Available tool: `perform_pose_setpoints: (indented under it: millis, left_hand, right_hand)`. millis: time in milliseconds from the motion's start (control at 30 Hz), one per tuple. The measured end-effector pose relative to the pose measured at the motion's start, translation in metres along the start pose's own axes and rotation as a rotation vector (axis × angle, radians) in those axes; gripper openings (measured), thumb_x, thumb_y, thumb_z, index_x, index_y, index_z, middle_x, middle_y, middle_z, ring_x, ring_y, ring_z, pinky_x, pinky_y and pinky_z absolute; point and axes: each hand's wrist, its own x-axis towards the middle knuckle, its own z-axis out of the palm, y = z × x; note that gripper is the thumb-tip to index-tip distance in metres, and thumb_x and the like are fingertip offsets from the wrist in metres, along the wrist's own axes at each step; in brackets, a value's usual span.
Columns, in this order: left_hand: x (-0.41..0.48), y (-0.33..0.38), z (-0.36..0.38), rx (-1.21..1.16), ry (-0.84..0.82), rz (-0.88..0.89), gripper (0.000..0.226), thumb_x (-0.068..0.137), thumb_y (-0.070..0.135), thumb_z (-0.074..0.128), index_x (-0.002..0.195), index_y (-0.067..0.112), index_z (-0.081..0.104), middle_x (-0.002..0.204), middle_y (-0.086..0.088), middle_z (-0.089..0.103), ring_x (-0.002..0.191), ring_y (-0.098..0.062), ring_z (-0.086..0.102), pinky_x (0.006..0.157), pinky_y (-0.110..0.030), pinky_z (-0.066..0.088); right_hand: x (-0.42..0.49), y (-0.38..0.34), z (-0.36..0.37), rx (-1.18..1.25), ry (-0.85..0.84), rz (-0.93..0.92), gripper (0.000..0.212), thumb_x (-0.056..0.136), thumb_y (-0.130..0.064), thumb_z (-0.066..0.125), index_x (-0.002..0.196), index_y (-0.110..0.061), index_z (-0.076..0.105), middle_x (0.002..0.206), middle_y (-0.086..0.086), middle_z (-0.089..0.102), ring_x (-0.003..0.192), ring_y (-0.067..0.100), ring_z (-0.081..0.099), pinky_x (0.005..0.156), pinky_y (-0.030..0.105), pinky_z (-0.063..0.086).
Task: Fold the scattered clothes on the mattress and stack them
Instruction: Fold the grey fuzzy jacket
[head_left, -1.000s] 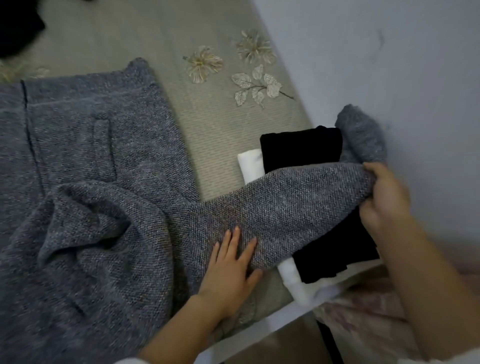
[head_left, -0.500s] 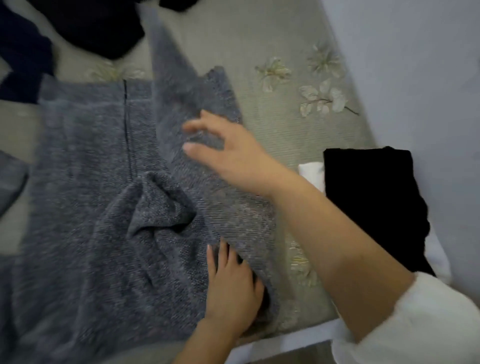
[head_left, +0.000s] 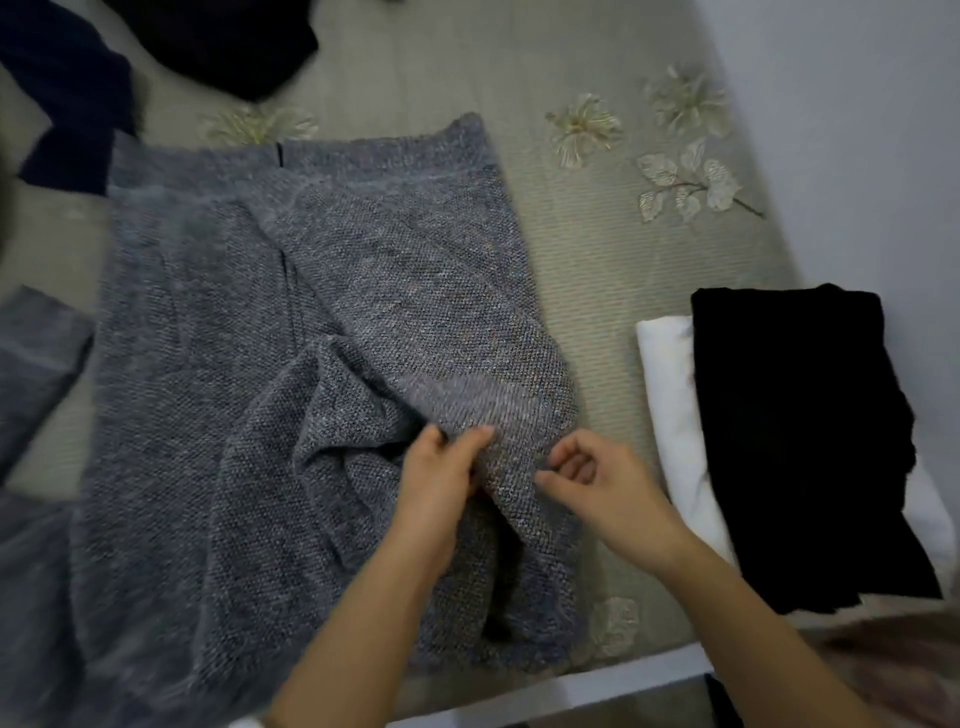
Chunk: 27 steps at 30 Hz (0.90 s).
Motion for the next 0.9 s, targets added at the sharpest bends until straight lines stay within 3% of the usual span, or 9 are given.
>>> perform_pose_setpoints:
  millis: [167, 233, 300, 367, 467, 600, 667, 800, 900]
  left_hand:
    - [0.004, 0.022, -0.022, 0.104, 0.319, 0.307, 0.022, 0.089, 0.001, 0.049, 0.091, 0.020, 0.059, 0.079, 0.007, 0.063, 0.067, -0.007, 0.058, 0.059, -0.021, 0.047]
    - [0.002, 0.016, -0.040, 0.210, 0.347, 0.159, 0.019, 0.089, 0.003, 0.049, 0.085, 0.020, 0.053, 0.077, 0.007, 0.053, 0.065, -0.009, 0.049, 0.059, -0.029, 0.042]
    - [0.003, 0.009, -0.057, 0.329, 0.242, -0.074, 0.024, 0.093, 0.007, 0.051, 0.109, 0.025, 0.054, 0.088, 0.003, 0.056, 0.077, -0.015, 0.054, 0.070, -0.037, 0.046]
    - [0.007, 0.017, -0.066, 0.356, 0.219, -0.123, 0.019, 0.095, 0.012, 0.052, 0.111, 0.022, 0.051, 0.086, -0.001, 0.059, 0.078, -0.019, 0.059, 0.070, -0.035, 0.050]
    - [0.028, 0.055, -0.069, 0.317, 0.350, 0.104, 0.015, 0.095, 0.019, 0.053, 0.106, 0.015, 0.061, 0.089, -0.002, 0.065, 0.079, -0.016, 0.062, 0.071, -0.031, 0.055]
    - [0.098, 0.089, -0.075, 0.481, 0.413, 0.224, 0.018, 0.087, 0.030, 0.057, 0.100, 0.019, 0.062, 0.090, -0.002, 0.060, 0.083, -0.020, 0.054, 0.075, -0.037, 0.045]
    - [0.134, 0.098, -0.074, 0.422, 0.423, 0.137, 0.015, 0.084, 0.030, 0.062, 0.079, 0.019, 0.054, 0.077, -0.010, 0.050, 0.078, -0.023, 0.047, 0.069, -0.034, 0.035]
    - [0.180, 0.123, -0.078, 0.105, 0.392, -0.061, 0.067, 0.076, 0.036, 0.077, 0.130, 0.009, 0.047, 0.116, -0.007, 0.060, 0.097, -0.024, 0.061, 0.071, -0.034, 0.050]
    - [0.179, 0.147, -0.073, -0.020, 0.254, -0.123, 0.049, 0.076, 0.032, 0.076, 0.118, 0.012, 0.059, 0.108, -0.008, 0.068, 0.089, -0.025, 0.067, 0.062, -0.040, 0.055]
  right_hand:
    - [-0.009, 0.002, 0.009, -0.016, 0.107, -0.037, 0.023, 0.079, -0.029, 0.075, 0.091, -0.026, 0.055, 0.083, -0.007, 0.053, 0.067, 0.004, 0.049, 0.062, 0.017, 0.043]
    - [-0.011, -0.001, 0.013, -0.127, 0.132, -0.060, 0.031, 0.080, -0.035, 0.073, 0.101, -0.028, 0.051, 0.093, -0.013, 0.048, 0.075, 0.001, 0.049, 0.065, 0.013, 0.042]
    - [-0.010, -0.005, 0.019, -0.227, 0.140, -0.095, 0.036, 0.083, -0.035, 0.069, 0.112, -0.026, 0.048, 0.102, -0.015, 0.043, 0.084, -0.001, 0.046, 0.069, 0.010, 0.038]
    - [-0.007, -0.009, 0.024, -0.285, 0.175, -0.106, 0.038, 0.087, -0.030, 0.064, 0.120, -0.022, 0.046, 0.111, -0.011, 0.038, 0.092, 0.003, 0.044, 0.076, 0.014, 0.038]
    - [0.000, -0.018, 0.028, -0.356, 0.311, -0.173, 0.045, 0.089, -0.026, 0.058, 0.129, -0.019, 0.039, 0.123, -0.007, 0.032, 0.108, 0.008, 0.037, 0.092, 0.027, 0.041]
    - [0.008, -0.035, 0.038, -0.483, 0.276, -0.206, 0.059, 0.092, -0.035, 0.053, 0.144, -0.021, 0.028, 0.150, -0.004, 0.015, 0.136, 0.010, 0.006, 0.114, 0.038, 0.011]
    - [0.011, -0.037, 0.048, -0.551, 0.177, -0.204, 0.063, 0.094, -0.040, 0.046, 0.149, -0.026, 0.017, 0.157, -0.006, 0.000, 0.141, 0.010, -0.011, 0.113, 0.036, -0.004]
    - [0.015, -0.023, 0.068, -0.640, 0.137, -0.223, 0.066, 0.091, -0.044, 0.042, 0.150, -0.026, 0.017, 0.160, -0.003, -0.001, 0.145, 0.016, -0.014, 0.114, 0.040, -0.007]
    - [0.016, -0.016, 0.071, -0.662, 0.155, -0.208, 0.070, 0.087, -0.048, 0.036, 0.150, -0.028, 0.014, 0.160, -0.004, -0.001, 0.146, 0.017, -0.010, 0.112, 0.042, -0.005]
